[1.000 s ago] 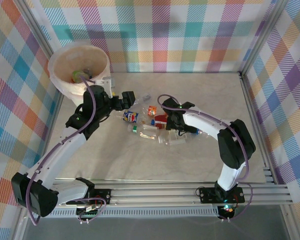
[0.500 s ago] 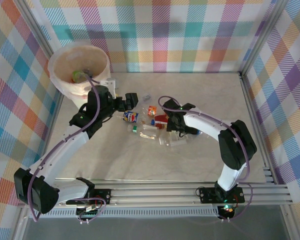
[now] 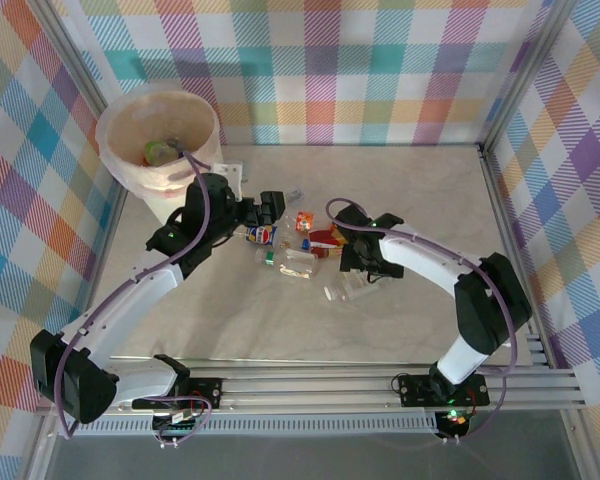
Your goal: Put the plastic bottles in the bin
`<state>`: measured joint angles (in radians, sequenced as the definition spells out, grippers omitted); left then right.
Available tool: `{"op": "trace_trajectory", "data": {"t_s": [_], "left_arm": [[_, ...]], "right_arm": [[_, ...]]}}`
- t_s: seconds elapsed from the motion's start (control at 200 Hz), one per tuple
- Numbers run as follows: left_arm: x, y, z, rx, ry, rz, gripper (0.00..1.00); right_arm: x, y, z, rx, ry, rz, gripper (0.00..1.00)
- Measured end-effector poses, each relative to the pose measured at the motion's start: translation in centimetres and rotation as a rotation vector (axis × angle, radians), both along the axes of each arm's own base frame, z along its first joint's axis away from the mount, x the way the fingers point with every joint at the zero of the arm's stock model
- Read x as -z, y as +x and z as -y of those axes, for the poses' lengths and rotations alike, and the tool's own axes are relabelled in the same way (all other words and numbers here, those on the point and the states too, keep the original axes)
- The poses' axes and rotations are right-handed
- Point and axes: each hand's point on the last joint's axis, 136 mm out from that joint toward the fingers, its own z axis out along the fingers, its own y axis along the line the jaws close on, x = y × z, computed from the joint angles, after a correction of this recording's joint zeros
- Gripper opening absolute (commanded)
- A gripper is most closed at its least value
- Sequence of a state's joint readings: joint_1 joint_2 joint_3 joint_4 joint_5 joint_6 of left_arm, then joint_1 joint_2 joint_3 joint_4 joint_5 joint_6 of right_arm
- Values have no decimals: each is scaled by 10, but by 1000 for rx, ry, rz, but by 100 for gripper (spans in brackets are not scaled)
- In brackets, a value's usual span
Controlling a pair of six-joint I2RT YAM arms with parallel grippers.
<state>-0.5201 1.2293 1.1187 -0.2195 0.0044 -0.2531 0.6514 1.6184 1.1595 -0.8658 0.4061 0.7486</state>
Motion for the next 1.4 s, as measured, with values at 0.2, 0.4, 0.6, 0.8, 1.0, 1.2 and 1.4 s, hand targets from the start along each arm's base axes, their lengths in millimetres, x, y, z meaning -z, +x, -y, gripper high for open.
{"op": "trace_trajectory", "data": {"t_s": [0.2,0.4,0.6,0.8,1.0,1.2,1.4], "left_arm": [[10,-17,29,79,80,6,100],[38,-37,69,204,199,-5,100],[93,-67,123,403,394,-20,100],[148,-95,171,594,592,-33,100],[175,-99,202,658,703,-52,100],[181,-91,222,667,730,-66,100],[203,-86,229,676,769,-107,100]], "right_arm": [[-31,0,11,33,70,65,100],[-75,-3,51,143,179,194,100],[-100,-14,94,253,216,285,100],[-114,-26,118,304,212,327,100],[-117,-30,122,302,201,335,100],[-116,-32,130,316,161,334,100],[-121,-38,143,339,94,337,100]]}}
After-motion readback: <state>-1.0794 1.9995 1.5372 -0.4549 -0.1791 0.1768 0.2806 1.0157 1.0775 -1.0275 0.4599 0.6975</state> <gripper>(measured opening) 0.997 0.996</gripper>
